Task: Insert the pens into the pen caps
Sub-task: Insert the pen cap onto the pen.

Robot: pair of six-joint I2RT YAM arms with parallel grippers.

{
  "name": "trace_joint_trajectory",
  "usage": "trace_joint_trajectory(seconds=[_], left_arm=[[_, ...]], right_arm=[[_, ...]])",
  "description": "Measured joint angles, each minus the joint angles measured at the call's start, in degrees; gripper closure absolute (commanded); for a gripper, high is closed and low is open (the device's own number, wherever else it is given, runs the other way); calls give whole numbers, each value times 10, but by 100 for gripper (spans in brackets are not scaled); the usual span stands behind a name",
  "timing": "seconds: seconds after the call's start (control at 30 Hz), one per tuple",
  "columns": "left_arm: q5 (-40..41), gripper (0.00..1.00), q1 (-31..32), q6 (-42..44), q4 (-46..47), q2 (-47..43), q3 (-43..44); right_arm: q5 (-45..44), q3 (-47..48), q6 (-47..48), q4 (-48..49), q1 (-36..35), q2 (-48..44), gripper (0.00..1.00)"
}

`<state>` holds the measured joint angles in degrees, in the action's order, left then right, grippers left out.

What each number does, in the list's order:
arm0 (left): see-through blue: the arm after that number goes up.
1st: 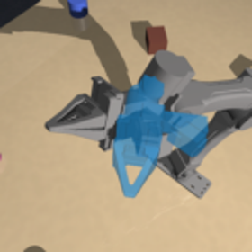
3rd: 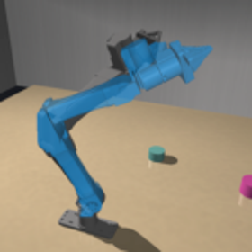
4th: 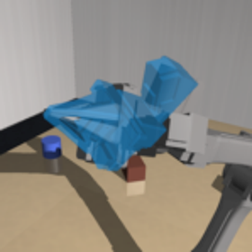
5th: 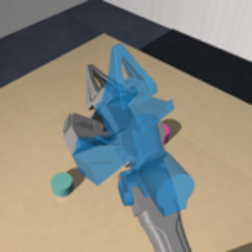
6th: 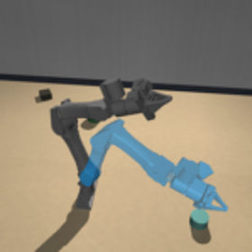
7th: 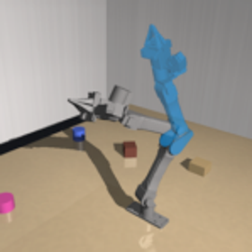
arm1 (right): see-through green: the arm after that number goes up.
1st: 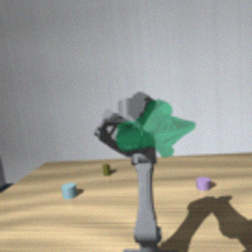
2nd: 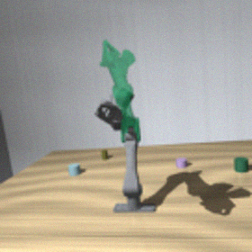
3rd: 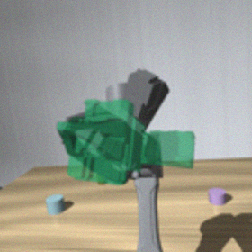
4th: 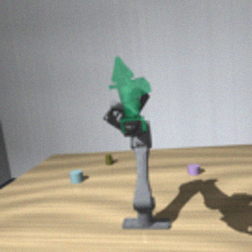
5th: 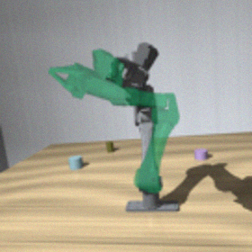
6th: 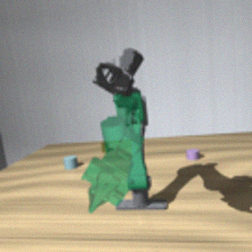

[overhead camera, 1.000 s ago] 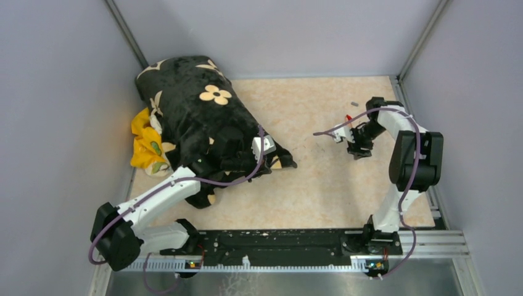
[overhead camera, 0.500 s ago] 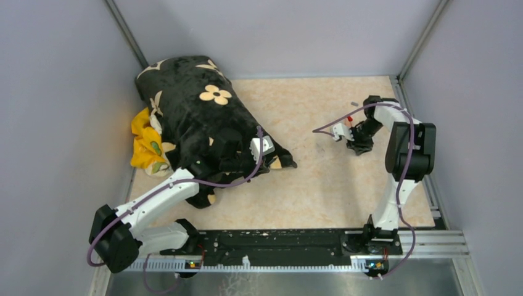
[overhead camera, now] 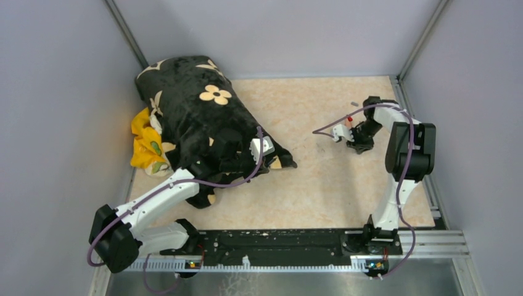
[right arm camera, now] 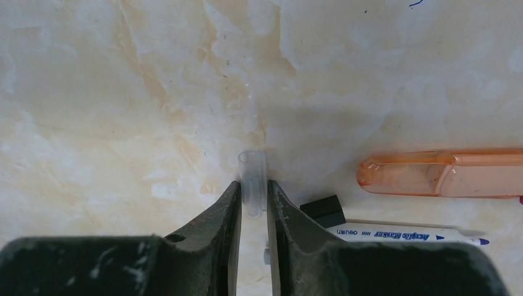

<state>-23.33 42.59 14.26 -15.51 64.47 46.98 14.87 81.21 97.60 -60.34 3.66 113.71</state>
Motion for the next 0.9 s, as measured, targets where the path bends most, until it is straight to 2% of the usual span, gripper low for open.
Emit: trace_joint_trajectory(seconds=[0.3,0.4,0.53,0.57,0.77,0.9], left_arm=[[0,100,0,2,0,0,0],[0,100,0,2,0,0,0],[0,100,0,2,0,0,0],[0,100,0,2,0,0,0],[-1,100,0,4,0,0,0],[-5,100,0,4,0,0,0]], right_arm=[[0,-85,-2,82,0,-58,76],[0,-108,-2,106,0,-73,80],[0,-126,-3,126,0,-87,98],[0,-128,-3,129,0,-88,100],[5,-130,-13,132,0,-91,100],[40,-145,-38,132,0,-104,100]])
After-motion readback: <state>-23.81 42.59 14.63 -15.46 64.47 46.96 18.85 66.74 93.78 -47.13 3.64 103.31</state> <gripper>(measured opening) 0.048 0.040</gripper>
